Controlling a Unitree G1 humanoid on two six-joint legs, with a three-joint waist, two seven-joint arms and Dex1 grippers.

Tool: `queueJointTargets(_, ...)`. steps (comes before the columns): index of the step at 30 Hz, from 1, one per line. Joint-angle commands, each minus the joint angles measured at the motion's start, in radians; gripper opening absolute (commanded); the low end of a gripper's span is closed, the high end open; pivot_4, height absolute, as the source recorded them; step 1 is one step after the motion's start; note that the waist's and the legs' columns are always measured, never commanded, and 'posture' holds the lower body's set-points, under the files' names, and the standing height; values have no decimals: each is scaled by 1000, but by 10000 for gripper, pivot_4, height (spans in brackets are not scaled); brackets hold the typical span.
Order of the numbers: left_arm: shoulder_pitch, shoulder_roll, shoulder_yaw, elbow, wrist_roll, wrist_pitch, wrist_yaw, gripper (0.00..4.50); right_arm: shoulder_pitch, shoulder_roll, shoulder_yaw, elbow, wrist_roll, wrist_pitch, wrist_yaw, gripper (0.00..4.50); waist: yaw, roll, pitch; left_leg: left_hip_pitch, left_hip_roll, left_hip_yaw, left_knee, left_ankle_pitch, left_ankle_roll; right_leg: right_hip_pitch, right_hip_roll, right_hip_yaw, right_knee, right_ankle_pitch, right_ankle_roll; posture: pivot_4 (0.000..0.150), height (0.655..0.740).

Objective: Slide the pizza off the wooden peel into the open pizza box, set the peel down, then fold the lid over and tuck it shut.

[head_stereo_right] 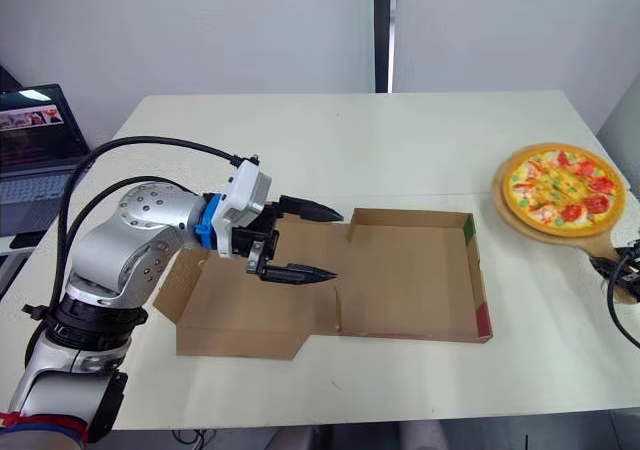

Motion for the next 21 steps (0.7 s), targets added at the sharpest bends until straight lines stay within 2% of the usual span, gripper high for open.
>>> queueJointTargets(1,16,21,38,-42,-21,5,0,45000,-12,-51,-58,-120,40,-27,68,15667,1,0,0,0,0,0,0,0,0,0,0,0,0,0,0,1500,7341)
queueJointTargets(9,66,67,71,-70,-29,10,-5,45000,-33,-91,17,-225,18,-69,122,15668,3,0,0,0,0,0,0,0,0,0,0,0,0,0,0,1500,7341)
queueJointTargets(14,79,73,71,-80,-27,7,-4,45000,-21,-129,73,-218,-68,-179,149,15667,3,-1,1,0,0,0,0,0,0,0,0,-1,0,0,0,1500,7341)
queueJointTargets(21,88,65,57,-102,-33,14,-6,45000,-37,-134,104,-202,-114,-243,165,15667,4,-1,1,0,0,0,0,0,0,0,0,-1,0,0,0,1500,7341)
